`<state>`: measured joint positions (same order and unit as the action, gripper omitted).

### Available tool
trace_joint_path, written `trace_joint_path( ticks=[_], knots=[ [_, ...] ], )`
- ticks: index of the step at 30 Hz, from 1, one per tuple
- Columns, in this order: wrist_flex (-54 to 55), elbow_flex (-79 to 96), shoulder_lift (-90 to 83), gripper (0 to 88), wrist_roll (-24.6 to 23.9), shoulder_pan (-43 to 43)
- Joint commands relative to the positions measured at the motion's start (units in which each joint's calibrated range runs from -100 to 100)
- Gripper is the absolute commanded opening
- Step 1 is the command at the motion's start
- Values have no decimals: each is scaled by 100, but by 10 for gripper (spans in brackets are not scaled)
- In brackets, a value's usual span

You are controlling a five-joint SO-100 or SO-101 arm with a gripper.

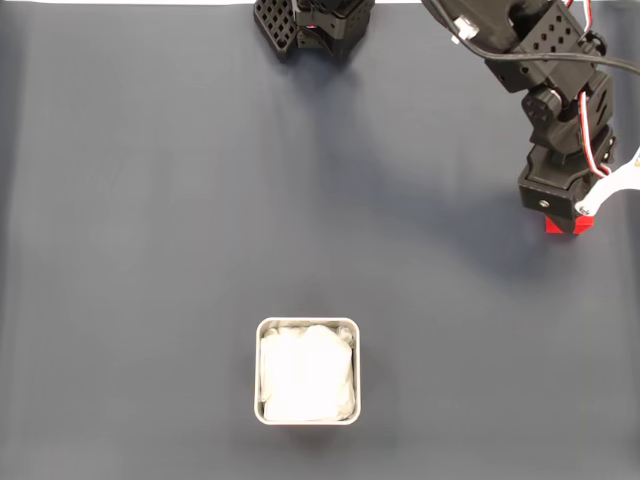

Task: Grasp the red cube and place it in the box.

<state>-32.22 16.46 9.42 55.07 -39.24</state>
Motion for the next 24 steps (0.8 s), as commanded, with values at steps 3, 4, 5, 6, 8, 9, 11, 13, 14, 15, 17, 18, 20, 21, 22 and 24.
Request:
trace_joint_path(
  ticks=[3,4,5,6,8,9,11,13,14,15,17,18,20,21,22,24],
  knots=[
    [99,-21,-93,383,-39,-96],
    [99,-21,-84,383,-44,-103],
    [99,-21,-76,383,-59,-117],
    [99,-21,-76,383,-68,-131],
    [99,-21,-76,383,-83,-152],
    [99,-21,-76,383,-88,-167],
    [91,-21,-67,383,-93,-181],
    [66,-21,-67,383,-103,-195],
    [58,-12,-76,383,-112,-209],
    [58,15,-93,383,-112,-216],
    [58,97,-162,383,-112,-230],
    [58,152,-206,383,-112,-238],
    [58,270,-301,383,-107,-238],
    [58,334,-353,383,-107,-238],
    [58,398,-405,383,-98,-223],
    [58,526,-500,383,-83,-202]
  ],
)
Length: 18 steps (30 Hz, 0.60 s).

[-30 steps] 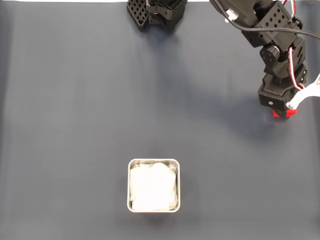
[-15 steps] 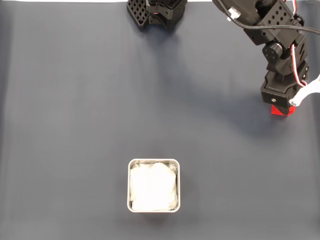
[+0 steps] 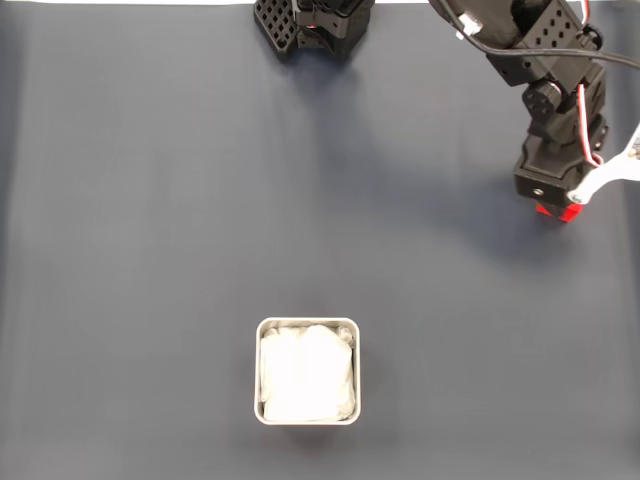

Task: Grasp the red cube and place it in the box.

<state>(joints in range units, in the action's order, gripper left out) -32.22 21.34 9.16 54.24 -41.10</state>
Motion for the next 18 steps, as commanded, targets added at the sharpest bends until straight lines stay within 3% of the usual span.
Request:
trace_joint_path(
  ticks=[1,14,18],
  knots=[
    [58,102,-526,383,0,-10],
    [99,549,-1029,376,-78,47],
    [83,503,-1072,324,-112,47]
  ],
)
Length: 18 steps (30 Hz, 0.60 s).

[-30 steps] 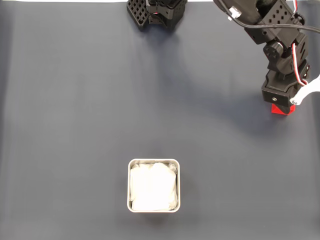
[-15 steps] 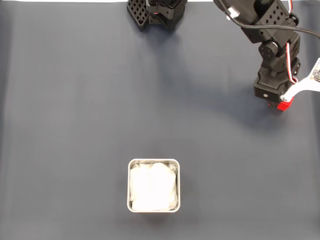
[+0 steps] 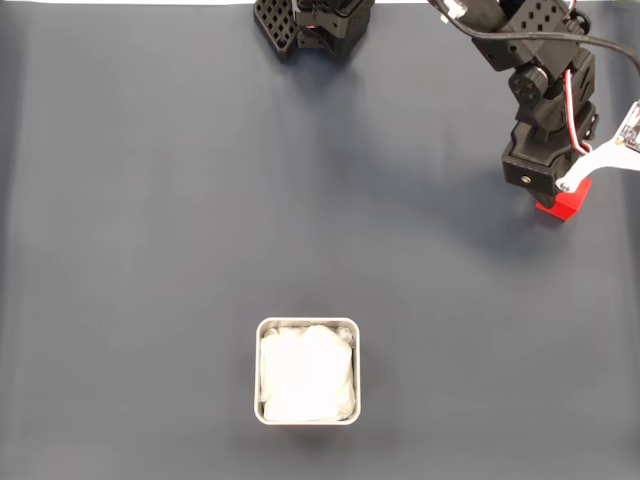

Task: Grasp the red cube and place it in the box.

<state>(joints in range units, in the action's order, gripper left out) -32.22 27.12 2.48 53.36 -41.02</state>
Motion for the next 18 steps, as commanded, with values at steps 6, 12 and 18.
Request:
trace_joint_path(
  ticks=[6,12,18],
  knots=[
    [255,-103,-403,307,-39,104],
    [304,-185,-291,323,-34,125],
    [312,-203,-178,328,-5,125]
  ],
)
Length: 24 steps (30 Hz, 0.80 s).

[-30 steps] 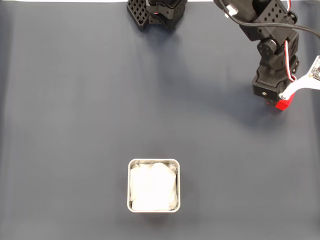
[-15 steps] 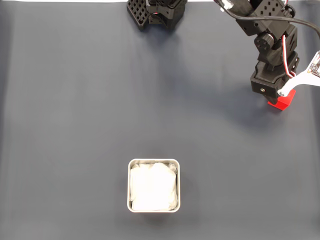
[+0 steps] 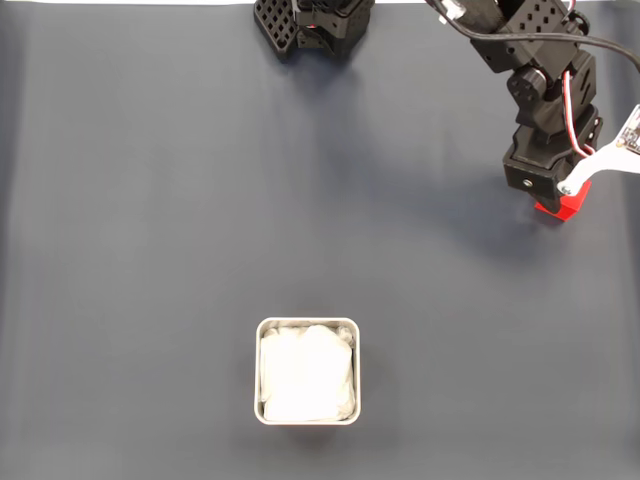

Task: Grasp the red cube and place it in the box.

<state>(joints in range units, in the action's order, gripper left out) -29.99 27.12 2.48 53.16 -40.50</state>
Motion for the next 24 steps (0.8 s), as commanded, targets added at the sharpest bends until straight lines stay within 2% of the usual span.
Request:
trace_joint_path(
  ticks=[1,11,19,24],
  knots=[
    [89,-203,-161,329,20,73],
    [163,-203,12,322,93,73],
    [196,-203,125,255,151,80],
    [204,-222,177,246,171,87]
  ],
)
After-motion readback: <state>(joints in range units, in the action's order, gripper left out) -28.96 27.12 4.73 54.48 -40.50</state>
